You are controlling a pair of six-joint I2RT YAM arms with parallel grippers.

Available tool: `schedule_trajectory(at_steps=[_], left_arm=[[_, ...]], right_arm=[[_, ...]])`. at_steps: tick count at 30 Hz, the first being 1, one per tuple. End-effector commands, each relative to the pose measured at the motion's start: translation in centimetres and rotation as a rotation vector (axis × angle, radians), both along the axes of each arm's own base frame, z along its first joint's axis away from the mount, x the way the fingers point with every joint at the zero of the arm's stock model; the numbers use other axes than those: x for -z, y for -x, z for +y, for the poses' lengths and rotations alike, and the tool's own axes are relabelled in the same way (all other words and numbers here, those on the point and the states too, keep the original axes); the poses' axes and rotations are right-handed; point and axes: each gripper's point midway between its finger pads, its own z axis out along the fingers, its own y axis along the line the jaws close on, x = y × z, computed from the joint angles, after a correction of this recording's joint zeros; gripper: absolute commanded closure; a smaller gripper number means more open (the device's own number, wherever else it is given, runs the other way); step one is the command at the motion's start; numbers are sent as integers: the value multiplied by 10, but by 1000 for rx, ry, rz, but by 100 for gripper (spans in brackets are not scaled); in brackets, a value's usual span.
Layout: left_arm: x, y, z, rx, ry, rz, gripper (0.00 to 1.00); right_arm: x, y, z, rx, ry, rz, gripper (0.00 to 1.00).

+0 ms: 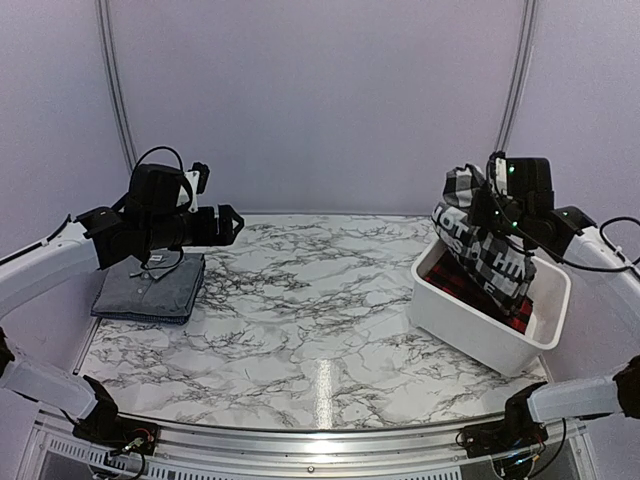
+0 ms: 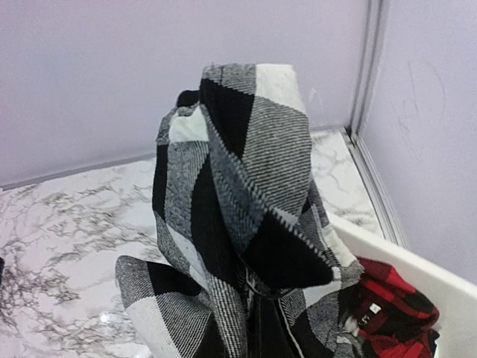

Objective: Fold and stack the long sleeve shirts
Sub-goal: Pick up the crumpled shirt from the bin, then place the crumpled shirt at the center of the board.

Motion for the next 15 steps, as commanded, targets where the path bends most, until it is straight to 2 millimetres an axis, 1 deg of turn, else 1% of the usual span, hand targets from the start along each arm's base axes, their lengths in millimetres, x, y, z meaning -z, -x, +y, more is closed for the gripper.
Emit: schedule_trajectory(at_steps=[1,3,6,7,9,12,13,15], left_arm=[[-16,2,-2,24,14,-15,1],[-16,4,-2,29,18,-12,1],[-18,6,-2,27,31,-8,1],[-19,7,-1,27,39,-7,1],[-21,10,0,28,50,-7,1],[-25,14,2,24,65,-4,1],[-25,17,5,21,64,-2,1],[-27,20,10,7,62,2,1]], right_arm=[[-76,-4,32,-72,61,-141,100],[-103,-5,55,-131,77,-189,100],[-138,-5,98,-241,83,-264,100],[-149,-3,117,-290,79,-293,100],[-166,-2,154,-385,79,-335,100],[-182,1,215,-502,111,-385,100],[-183,5,237,-538,127,-403,100],[-180,-1,268,-568,149,-424,100]])
